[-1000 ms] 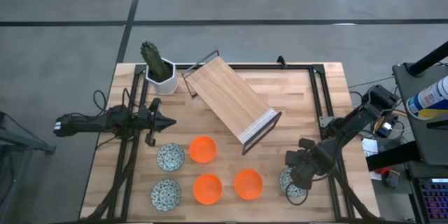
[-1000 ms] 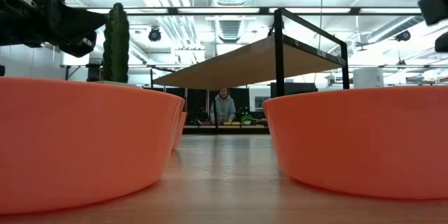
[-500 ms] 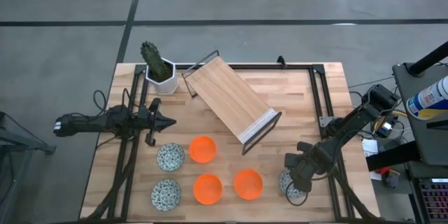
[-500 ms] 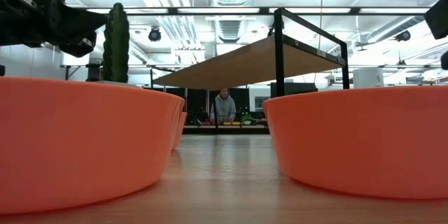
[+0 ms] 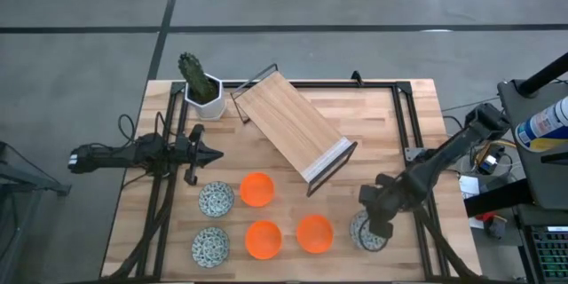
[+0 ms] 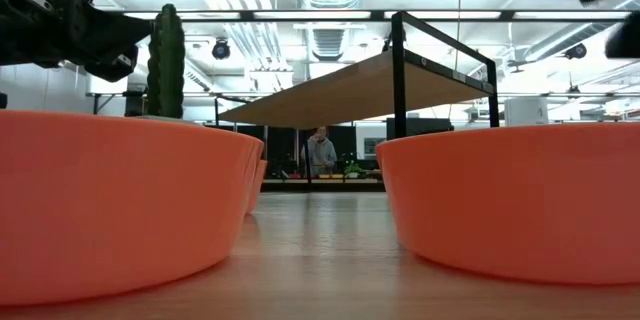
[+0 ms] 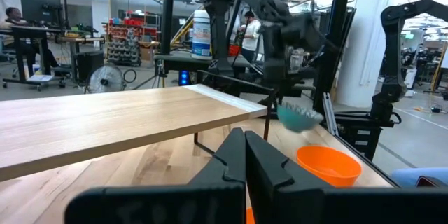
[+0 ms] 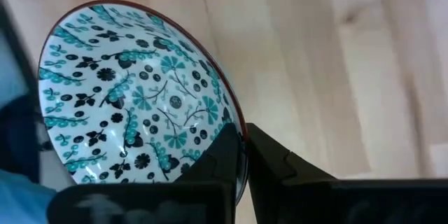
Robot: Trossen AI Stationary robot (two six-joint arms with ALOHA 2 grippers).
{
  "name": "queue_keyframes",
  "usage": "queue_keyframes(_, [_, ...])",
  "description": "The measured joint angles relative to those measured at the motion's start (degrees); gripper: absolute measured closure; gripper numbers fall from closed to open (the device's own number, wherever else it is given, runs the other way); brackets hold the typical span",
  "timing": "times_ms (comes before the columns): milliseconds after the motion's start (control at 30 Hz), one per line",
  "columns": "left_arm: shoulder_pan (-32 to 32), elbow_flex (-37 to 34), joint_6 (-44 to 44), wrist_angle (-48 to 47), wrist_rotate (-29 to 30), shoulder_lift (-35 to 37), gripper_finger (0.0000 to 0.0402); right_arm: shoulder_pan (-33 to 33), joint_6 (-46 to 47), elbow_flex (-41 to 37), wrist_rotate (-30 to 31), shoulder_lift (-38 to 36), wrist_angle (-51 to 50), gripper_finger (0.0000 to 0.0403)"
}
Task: Pick & Place Mini bowls
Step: Put the bottom right white patterned bowl on the shelf
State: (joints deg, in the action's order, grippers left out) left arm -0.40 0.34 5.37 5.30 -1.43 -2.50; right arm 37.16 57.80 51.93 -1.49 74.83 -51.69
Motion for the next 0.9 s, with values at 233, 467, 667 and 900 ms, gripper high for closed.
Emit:
queue_keyframes(233, [0.0, 0.0, 0.0, 0.0, 0.0, 0.0, 0.0402, -8.2, -4.9, 10.3, 1.1, -4.5, -6.1, 0.0391])
queue_keyframes(467, [0.0, 0.0, 0.0, -0.2, 0.0, 0.0, 0.0402, -18.2, -14.8, 24.5, 6.0, -3.5, -9.8, 0.0391])
queue_keyframes(667, [0.0, 0.0, 0.0, -0.3, 0.0, 0.0, 0.0402, -28.5, -21.7, 36.6, 7.1, 2.4, -17.3, 0.0391])
queue_keyframes(900, [0.0, 0.0, 0.0, -0.3, 0.0, 0.0, 0.0402, -41.6, -31.6, 48.0, 0.6, 12.2, -25.7, 0.0391])
